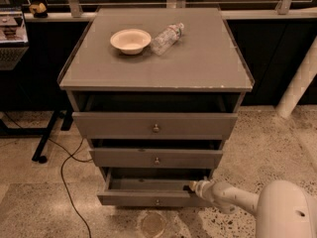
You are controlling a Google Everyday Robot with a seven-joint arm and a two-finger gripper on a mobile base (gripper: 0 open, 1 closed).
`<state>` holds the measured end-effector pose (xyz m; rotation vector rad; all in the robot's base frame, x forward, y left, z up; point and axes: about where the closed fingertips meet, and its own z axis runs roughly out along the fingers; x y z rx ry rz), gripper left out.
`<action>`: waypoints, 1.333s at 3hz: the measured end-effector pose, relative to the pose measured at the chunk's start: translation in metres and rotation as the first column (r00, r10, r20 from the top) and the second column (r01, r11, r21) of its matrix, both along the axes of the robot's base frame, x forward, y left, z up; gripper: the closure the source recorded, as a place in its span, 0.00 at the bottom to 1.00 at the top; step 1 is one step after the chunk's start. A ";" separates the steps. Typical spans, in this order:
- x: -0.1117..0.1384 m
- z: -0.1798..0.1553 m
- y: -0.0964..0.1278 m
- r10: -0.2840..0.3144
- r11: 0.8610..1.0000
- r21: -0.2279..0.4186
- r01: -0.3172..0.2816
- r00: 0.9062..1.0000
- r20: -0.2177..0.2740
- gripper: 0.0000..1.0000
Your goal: Open bottom drawer
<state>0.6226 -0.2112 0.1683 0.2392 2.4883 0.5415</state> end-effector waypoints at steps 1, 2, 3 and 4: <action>-0.010 -0.004 -0.001 0.021 1.000 -0.006 -0.021 0.999 -0.026 1.00; -0.035 -0.009 -0.002 0.056 0.998 -0.003 -0.057 0.996 -0.070 1.00; -0.057 -0.010 -0.002 0.087 0.996 0.005 -0.087 0.989 -0.115 1.00; -0.072 -0.004 -0.002 0.117 0.993 0.005 -0.118 0.981 -0.156 1.00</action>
Offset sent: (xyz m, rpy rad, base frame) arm -0.0691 -0.0091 -0.0147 -0.0064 0.1270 0.1011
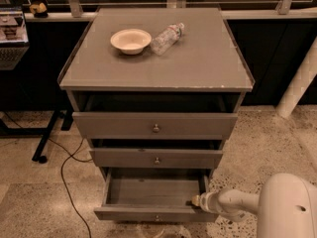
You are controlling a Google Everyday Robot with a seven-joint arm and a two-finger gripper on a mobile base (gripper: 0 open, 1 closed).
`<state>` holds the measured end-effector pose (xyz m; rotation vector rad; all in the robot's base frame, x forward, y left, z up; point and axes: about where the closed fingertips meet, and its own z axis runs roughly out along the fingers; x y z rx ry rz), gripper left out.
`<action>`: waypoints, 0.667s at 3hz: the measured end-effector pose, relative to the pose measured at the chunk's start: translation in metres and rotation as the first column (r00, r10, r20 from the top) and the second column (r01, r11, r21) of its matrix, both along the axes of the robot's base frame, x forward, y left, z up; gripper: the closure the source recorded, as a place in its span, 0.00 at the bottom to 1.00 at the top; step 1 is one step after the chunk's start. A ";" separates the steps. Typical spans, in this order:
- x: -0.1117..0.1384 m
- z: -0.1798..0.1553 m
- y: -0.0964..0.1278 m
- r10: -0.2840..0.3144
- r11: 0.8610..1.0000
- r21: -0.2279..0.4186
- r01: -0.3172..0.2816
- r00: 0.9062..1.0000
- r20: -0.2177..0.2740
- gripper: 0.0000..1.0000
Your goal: Open bottom drawer
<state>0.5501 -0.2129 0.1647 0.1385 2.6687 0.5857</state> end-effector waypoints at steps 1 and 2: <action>-0.018 0.012 -0.002 0.058 0.998 0.015 -0.057 0.997 -0.043 1.00; -0.019 0.012 -0.002 0.058 0.998 0.015 -0.058 0.997 -0.043 1.00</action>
Offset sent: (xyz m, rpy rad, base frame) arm -0.0261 -0.0097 0.0192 0.0286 0.0555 0.0745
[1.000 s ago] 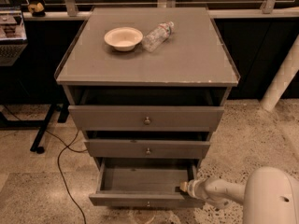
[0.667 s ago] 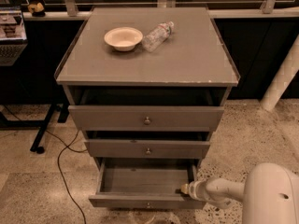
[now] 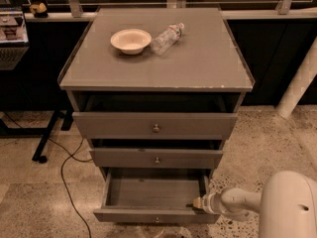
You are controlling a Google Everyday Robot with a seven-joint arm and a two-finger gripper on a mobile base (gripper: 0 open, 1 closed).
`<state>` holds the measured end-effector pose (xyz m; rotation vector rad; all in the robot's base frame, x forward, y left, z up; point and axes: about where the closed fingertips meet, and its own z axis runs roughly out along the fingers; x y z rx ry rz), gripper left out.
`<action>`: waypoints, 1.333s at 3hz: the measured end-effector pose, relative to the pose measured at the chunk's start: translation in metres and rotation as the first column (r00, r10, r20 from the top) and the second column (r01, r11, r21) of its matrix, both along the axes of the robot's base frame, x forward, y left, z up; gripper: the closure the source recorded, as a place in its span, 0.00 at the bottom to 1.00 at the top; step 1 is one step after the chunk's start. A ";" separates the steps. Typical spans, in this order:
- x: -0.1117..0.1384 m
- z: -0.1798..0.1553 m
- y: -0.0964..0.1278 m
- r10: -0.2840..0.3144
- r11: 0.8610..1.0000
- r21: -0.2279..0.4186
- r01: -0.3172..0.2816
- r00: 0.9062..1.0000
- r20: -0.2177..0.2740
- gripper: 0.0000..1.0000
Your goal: Open bottom drawer
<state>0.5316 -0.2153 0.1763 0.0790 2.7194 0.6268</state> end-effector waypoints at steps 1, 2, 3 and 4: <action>-0.004 -0.012 0.014 0.054 0.998 -0.009 -0.055 0.998 -0.039 1.00; -0.011 -0.021 0.018 0.070 0.998 0.001 -0.070 0.995 -0.068 1.00; -0.040 -0.036 0.019 0.063 0.997 0.045 -0.059 0.992 -0.112 1.00; -0.067 -0.040 0.014 0.038 0.996 0.083 -0.027 0.989 -0.142 1.00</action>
Offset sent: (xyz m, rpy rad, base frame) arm -0.0493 0.0306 -0.0560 0.0332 0.1717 0.1163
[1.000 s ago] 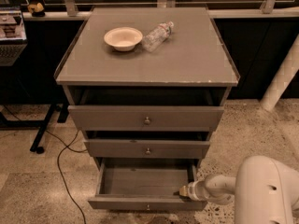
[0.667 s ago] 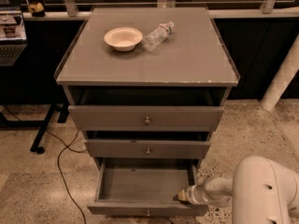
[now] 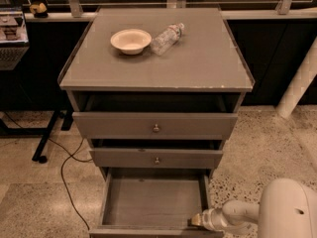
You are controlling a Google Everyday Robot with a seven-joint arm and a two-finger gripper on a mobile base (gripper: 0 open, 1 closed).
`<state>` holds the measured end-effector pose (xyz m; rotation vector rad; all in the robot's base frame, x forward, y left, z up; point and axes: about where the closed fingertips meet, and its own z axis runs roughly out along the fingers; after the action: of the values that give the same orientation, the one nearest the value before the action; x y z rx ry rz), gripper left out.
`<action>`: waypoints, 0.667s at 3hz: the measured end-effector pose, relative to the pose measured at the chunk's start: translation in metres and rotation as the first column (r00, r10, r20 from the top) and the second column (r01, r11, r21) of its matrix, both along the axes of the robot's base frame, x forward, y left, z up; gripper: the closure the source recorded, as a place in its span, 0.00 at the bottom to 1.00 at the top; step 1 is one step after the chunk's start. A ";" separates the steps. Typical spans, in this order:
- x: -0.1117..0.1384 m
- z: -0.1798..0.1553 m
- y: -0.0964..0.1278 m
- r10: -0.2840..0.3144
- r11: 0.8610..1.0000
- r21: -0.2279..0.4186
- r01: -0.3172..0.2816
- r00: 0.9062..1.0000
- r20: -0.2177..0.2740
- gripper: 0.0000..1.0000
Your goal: Open bottom drawer
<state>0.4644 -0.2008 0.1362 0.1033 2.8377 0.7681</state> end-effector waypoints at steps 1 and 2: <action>-0.021 0.003 -0.007 -0.031 0.999 0.035 0.031 0.999 -0.011 1.00; -0.022 0.013 -0.013 -0.093 0.993 0.073 0.091 0.995 0.031 0.81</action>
Offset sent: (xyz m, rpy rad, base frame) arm -0.0215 -0.0261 0.0298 0.1204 -0.0981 -0.1809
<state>0.4421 -0.2142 0.1491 0.2277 2.7523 0.8433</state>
